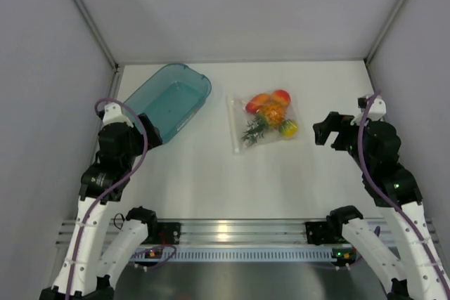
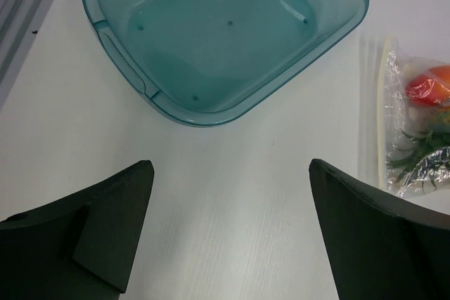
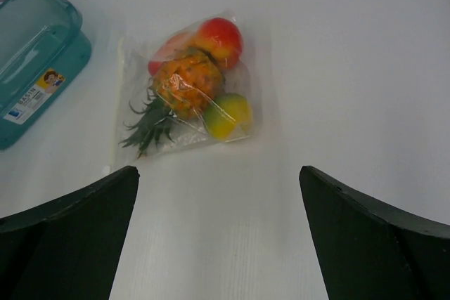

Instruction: Open the zip-top bag and remove the fake food

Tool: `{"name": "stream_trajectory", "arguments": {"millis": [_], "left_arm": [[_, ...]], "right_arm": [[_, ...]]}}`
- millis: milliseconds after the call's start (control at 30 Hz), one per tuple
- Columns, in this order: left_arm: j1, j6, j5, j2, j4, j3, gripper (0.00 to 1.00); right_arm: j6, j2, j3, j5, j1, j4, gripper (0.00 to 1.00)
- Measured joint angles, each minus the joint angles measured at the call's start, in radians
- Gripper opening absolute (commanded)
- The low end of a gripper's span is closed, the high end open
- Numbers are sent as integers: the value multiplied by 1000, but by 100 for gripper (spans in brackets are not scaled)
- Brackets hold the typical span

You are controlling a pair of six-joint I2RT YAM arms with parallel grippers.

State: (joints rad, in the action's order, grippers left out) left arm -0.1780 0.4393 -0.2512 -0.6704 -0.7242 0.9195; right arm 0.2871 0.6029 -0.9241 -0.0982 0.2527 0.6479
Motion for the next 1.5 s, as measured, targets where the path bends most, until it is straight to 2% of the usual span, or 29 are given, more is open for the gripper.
{"name": "stream_trajectory", "arguments": {"millis": [200, 367, 467, 600, 733, 867, 1200, 1500], "left_arm": [[0, 0, 1, 0, 0, 0, 98], [0, 0, 1, -1, 0, 0, 98], [0, 0, 4, -5, 0, 0, 98], [0, -1, 13, -18, 3, -6, 98], [0, -1, 27, -37, 5, -14, 98], [0, -2, 32, -46, 5, -16, 98], [0, -3, 35, -45, 5, -21, 98], [0, -4, 30, -45, 5, -25, 98]], "right_arm": [[1, 32, 0, 82, 0, -39, 99], [1, 157, -2, 111, 37, -101, 99], [-13, 274, -35, 8, 182, -112, 99], [-45, 472, -125, -183, 449, -134, 99], [-69, 675, -246, -358, 607, -154, 99], [-77, 881, -373, -519, 708, -157, 99], [-84, 1349, -676, -707, 792, -138, 99], [-96, 1589, -838, -798, 797, -98, 99]]}}
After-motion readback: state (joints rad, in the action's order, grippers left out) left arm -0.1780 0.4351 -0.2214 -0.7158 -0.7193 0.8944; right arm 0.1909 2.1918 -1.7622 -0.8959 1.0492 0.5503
